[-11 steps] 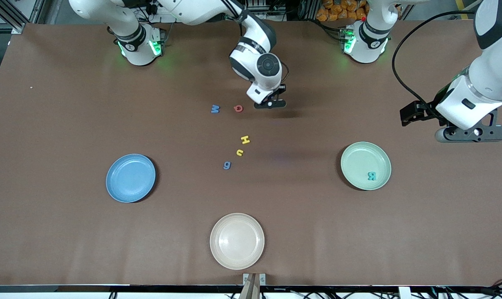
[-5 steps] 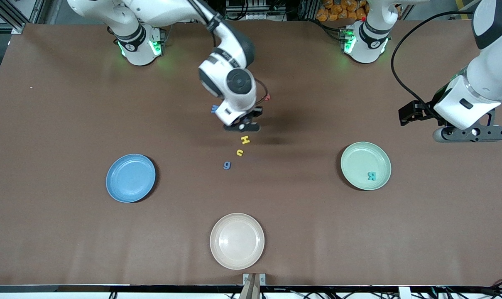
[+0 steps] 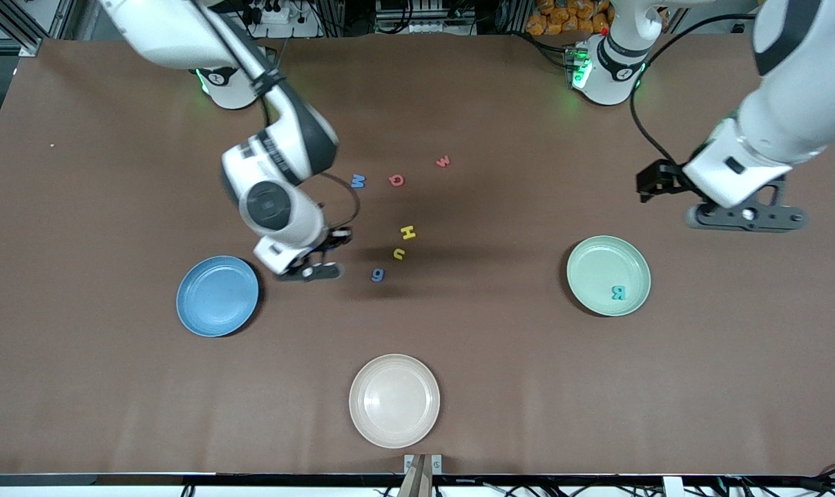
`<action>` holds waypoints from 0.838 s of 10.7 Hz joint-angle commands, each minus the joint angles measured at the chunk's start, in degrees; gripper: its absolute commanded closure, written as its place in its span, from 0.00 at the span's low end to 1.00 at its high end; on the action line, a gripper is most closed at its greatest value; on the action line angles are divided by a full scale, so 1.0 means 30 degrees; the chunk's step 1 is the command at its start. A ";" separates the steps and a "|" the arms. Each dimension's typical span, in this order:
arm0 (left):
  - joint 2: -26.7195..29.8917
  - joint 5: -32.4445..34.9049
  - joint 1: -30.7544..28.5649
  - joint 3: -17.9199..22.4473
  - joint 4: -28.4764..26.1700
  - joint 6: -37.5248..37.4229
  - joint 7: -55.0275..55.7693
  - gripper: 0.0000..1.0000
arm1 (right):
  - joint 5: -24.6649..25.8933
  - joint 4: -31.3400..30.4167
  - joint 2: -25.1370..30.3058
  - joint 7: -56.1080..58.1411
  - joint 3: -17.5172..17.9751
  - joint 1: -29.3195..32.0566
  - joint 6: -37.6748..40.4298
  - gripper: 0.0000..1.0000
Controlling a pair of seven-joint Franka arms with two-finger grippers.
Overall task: Sort upper and lower case letters into plates
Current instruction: 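Carry the blue m to the blue plate while the left gripper reaches the letters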
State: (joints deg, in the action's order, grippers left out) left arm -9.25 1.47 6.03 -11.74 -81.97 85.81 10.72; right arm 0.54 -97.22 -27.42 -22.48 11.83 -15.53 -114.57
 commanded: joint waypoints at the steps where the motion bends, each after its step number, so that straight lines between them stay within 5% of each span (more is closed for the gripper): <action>1: -0.0194 -0.1041 0.0012 -0.1789 -0.0158 -0.0127 0.0321 0.00 | 0.1948 0.0149 0.0002 0.2387 0.0364 0.2181 0.0165 1.00; 6: -0.1833 -0.1632 0.2817 -0.3175 -0.0158 0.1744 0.4916 0.00 | 0.4562 0.0149 -0.0758 0.5672 0.0305 0.4704 -0.0505 0.98; 8: -0.2741 -0.1427 0.4632 -0.3146 -0.0274 0.2534 0.5911 0.00 | 0.4741 0.0091 -0.1024 0.7661 0.0305 0.5555 -0.1154 0.76; 9: -0.3296 -0.1281 0.5076 -0.3175 -0.0333 0.3496 0.7079 0.00 | 0.4741 0.0091 -0.1141 0.7815 0.0305 0.5617 -0.1183 0.42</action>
State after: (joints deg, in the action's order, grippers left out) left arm -17.03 -2.29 19.05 -21.57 -83.07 93.41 28.05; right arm 13.47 -97.19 -30.18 -0.96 11.65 -0.03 -117.69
